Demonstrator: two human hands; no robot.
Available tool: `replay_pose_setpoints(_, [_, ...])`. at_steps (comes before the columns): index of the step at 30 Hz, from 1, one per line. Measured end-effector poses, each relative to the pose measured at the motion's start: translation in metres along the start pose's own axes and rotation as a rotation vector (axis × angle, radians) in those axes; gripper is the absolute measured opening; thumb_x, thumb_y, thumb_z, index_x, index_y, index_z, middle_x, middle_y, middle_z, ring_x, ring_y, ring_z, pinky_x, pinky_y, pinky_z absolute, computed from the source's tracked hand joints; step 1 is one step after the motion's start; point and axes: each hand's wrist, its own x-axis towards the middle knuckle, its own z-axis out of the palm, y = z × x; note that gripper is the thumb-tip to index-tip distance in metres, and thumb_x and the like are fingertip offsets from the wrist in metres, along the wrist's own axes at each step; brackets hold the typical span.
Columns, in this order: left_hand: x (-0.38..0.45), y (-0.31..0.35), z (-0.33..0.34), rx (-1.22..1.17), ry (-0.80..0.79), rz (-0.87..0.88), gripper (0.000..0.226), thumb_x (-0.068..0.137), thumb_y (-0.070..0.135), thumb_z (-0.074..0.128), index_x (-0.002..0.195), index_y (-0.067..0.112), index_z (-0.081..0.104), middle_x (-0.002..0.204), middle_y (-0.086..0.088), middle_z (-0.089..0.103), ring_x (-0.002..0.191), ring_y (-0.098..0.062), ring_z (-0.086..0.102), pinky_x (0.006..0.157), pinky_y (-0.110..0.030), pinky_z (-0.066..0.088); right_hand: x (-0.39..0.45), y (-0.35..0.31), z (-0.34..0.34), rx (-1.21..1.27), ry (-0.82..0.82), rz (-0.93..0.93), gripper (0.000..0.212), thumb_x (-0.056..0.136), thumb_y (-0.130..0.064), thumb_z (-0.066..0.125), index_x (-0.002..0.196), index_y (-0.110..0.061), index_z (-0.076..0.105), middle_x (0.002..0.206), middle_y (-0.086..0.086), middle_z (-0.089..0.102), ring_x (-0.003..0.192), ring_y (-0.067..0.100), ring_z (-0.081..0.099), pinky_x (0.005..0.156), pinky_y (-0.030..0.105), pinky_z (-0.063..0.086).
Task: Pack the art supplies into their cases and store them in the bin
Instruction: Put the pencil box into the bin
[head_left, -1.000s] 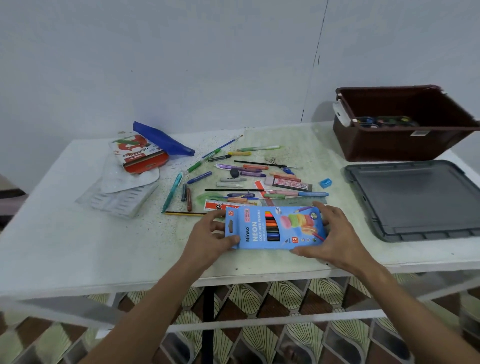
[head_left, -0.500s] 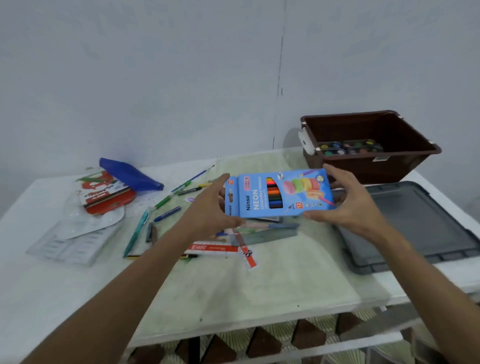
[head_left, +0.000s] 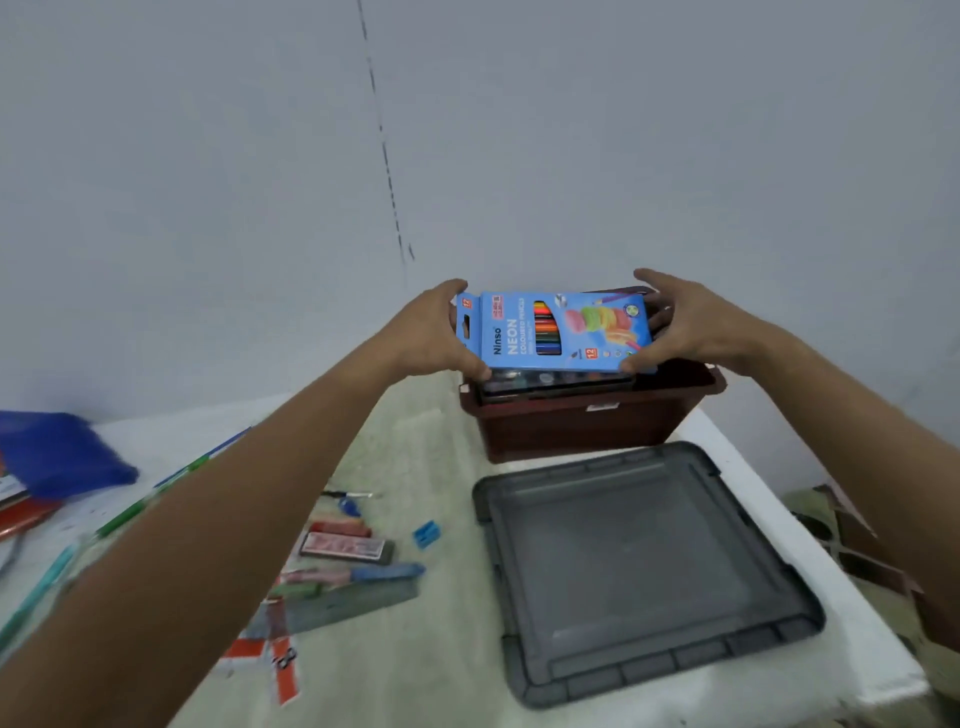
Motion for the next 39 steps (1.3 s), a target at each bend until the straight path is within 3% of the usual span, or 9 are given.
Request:
replay_pose_setpoints(5, [0.036,0.001,0.024,0.178,-0.064,-0.019,0.095,0.054,0.032,0.093,0.134,0.022,0.042,0.113,0.007,0.056,0.103,-0.015,0.058,0.076,-0.023,0.048,0.031,0.024,-0.013,-0.150,-0.047,-0.007,0.098,0.059,-0.024,0.091,0.142,-0.015,0.040,0.106,-0.012,0.061,0.093,0.008,0.061,0.075,0.016,0.048])
replay_pose_setpoints(9, [0.052,0.006,0.035,0.612,-0.165,-0.052,0.083,0.058,0.051,0.086,0.123,0.022,0.044,0.112,0.006,0.054,0.096,-0.015,0.049,0.088,-0.035,0.036,0.047,0.037,-0.009,-0.658,-0.137,-0.054,0.113,0.057,-0.045,0.089,0.147,-0.014,0.027,0.132,0.001,0.048,0.118,0.021,0.047,0.099,0.031,0.040])
replay_pose_setpoints(12, [0.061,0.008,0.044,0.785,-0.217,-0.064,0.072,0.064,0.053,0.081,0.117,0.022,0.045,0.110,0.004,0.056,0.093,-0.014,0.046,0.091,-0.039,0.029,0.054,0.048,-0.001,-0.935,-0.172,-0.099,0.099,0.065,-0.056,0.079,0.144,-0.020,0.031,0.132,0.005,0.049,0.123,0.024,0.039,0.105,0.042,0.028])
replay_pose_setpoints(16, [0.067,0.011,0.049,0.861,-0.362,-0.047,0.067,0.067,0.056,0.079,0.116,0.022,0.048,0.109,0.003,0.057,0.095,-0.013,0.047,0.093,-0.038,0.029,0.055,0.058,0.003,-0.961,-0.266,-0.087,0.083,0.074,-0.054,0.073,0.142,-0.026,0.035,0.133,0.010,0.045,0.127,0.024,0.029,0.109,0.042,0.021])
replay_pose_setpoints(21, [0.073,0.015,0.056,0.915,-0.557,-0.070,0.060,0.074,0.047,0.076,0.121,0.019,0.051,0.104,0.005,0.057,0.094,-0.013,0.051,0.080,-0.029,0.040,0.062,0.053,0.005,-1.062,-0.384,-0.062,0.081,0.076,-0.049,0.074,0.145,-0.031,0.035,0.134,0.009,0.045,0.130,0.026,0.028,0.112,0.048,0.013])
replay_pose_setpoints(27, [0.085,0.023,0.065,1.019,-0.710,-0.145,0.064,0.076,0.044,0.076,0.130,0.022,0.050,0.116,0.002,0.059,0.108,-0.017,0.054,0.096,-0.037,0.045,0.074,0.066,0.009,-1.077,-0.424,-0.089,0.076,0.069,-0.056,0.074,0.137,-0.047,0.041,0.131,0.003,0.048,0.128,0.027,0.026,0.112,0.056,0.010])
replay_pose_setpoints(32, [0.089,0.017,0.070,1.045,-0.566,-0.015,0.061,0.070,0.062,0.072,0.113,0.022,0.054,0.110,0.004,0.061,0.106,-0.018,0.053,0.097,-0.039,0.031,0.075,0.070,0.010,-1.191,-0.397,-0.253,0.071,0.077,-0.054,0.069,0.140,-0.038,0.043,0.136,-0.006,0.052,0.134,0.022,0.030,0.114,0.053,-0.011])
replay_pose_setpoints(37, [0.090,-0.001,0.075,0.827,-0.497,0.052,0.072,0.068,0.048,0.081,0.129,0.025,0.053,0.127,0.002,0.057,0.112,-0.020,0.057,0.091,-0.035,0.052,0.081,0.074,0.010,-1.182,-0.388,-0.307,0.070,0.076,-0.067,0.061,0.137,-0.035,0.049,0.132,-0.006,0.057,0.120,0.018,0.047,0.109,0.037,0.029])
replay_pose_setpoints(39, [0.090,-0.004,0.074,0.845,-0.487,0.086,0.075,0.069,0.052,0.079,0.134,0.025,0.053,0.129,0.003,0.056,0.114,-0.020,0.057,0.090,-0.036,0.053,0.083,0.075,0.011,-1.157,-0.379,-0.293,0.073,0.074,-0.072,0.057,0.137,-0.035,0.050,0.131,-0.007,0.057,0.118,0.018,0.048,0.104,0.036,0.034])
